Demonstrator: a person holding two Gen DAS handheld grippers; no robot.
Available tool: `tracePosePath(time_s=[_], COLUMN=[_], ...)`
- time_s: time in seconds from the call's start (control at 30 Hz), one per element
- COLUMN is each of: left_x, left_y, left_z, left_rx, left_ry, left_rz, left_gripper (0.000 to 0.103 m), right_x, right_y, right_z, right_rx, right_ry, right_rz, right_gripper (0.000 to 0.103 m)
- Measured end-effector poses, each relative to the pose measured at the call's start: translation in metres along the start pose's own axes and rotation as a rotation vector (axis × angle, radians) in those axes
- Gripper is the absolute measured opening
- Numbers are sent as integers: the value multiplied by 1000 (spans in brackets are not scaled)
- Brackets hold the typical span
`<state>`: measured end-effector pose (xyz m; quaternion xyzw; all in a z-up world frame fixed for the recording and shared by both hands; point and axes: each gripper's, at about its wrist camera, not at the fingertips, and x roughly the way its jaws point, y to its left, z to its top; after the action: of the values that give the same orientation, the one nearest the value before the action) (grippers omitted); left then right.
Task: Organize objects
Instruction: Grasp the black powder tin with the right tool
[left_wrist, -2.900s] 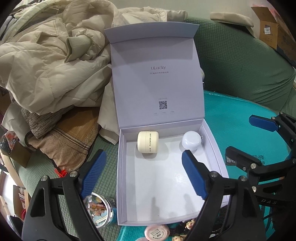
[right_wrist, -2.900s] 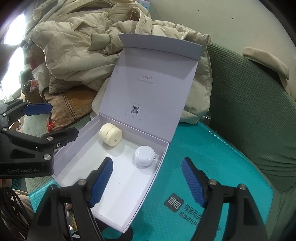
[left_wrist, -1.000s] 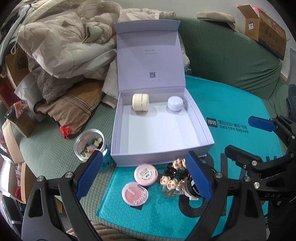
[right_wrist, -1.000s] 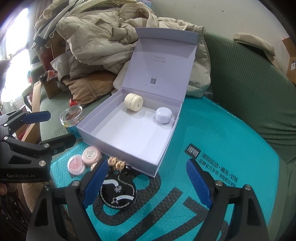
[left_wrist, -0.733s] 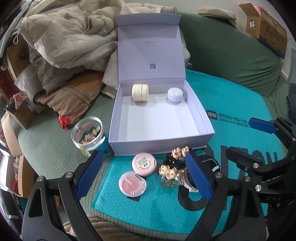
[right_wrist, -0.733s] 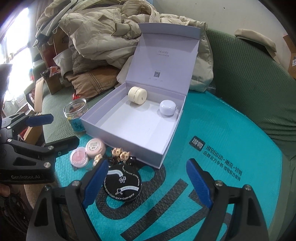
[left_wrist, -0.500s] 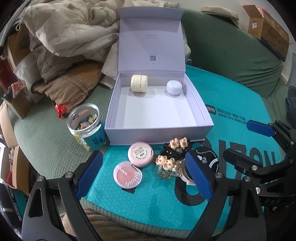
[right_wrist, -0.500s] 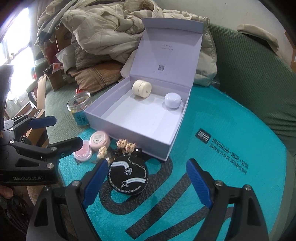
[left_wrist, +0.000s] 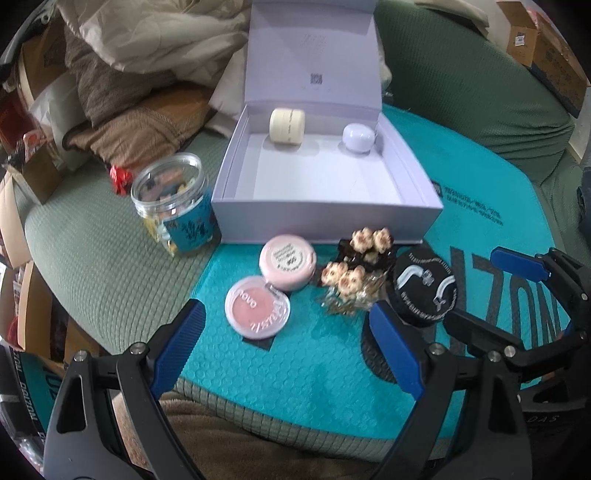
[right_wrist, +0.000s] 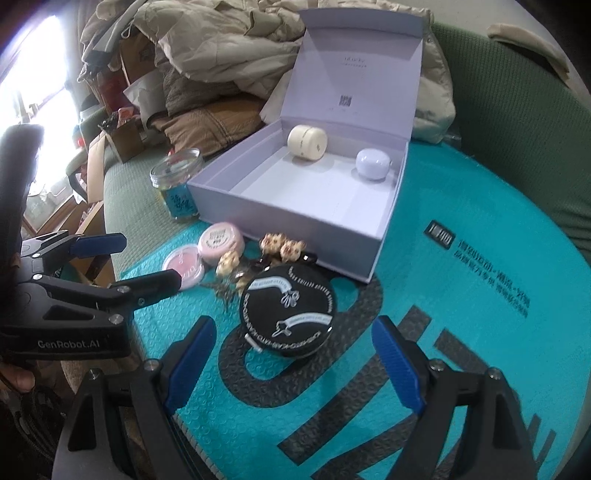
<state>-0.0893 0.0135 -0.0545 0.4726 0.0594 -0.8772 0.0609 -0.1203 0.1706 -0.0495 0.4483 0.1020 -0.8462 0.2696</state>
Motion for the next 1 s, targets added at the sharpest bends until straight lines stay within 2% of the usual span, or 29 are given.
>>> tracePosePath(time_s=[0.4,0.6,1.0], left_x=[21,35,55], left_y=[20,36,40], left_z=[-22,-29,-22], left_rx=[-73,-178,-176], left_ry=[75,103,89], left_rz=[-6,-38,-18], left_gripper=[90,90,90], right_x=[20,27,37], right_y=[-3,-4,-11], right_z=[-13,-10,-4], right_rx=[43,29,41], right_ry=[10,-1,-33], right_rz=[25,37,18], right_gripper=[87,87,87])
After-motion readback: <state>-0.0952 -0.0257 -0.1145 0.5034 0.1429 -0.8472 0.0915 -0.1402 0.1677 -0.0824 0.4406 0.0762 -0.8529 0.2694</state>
